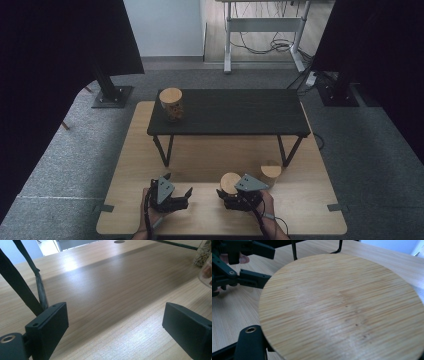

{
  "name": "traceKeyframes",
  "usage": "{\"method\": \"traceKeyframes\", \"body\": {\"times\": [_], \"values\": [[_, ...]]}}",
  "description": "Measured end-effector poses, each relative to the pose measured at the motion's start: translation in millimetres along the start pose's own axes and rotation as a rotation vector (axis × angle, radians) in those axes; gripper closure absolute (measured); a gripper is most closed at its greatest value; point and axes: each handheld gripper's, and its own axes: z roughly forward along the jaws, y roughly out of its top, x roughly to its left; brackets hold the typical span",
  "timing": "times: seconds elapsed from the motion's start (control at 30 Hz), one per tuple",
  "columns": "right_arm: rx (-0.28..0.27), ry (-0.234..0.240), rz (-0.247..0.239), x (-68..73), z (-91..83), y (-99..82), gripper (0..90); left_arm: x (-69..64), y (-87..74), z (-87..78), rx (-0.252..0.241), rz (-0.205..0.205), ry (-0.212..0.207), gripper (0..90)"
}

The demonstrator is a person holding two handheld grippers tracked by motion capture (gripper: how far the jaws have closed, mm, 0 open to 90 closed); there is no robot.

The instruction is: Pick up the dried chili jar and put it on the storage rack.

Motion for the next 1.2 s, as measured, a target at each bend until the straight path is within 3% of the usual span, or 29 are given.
{"method": "traceKeyframes", "body": {"times": [0.67, 1.2], "values": [[-0.025, 0.007, -0.002, -1.8, -10.5, 7.4, 25.1, 1.0, -0.1, -0.1, 0.000, -0.001, 0.003, 6.2], [-0.059, 0.014, -0.011, -6.0, -29.6, 17.8, 25.1, 0.1, 0.9, -1.7, -0.005, -0.008, -0.001, 6.1]]}}
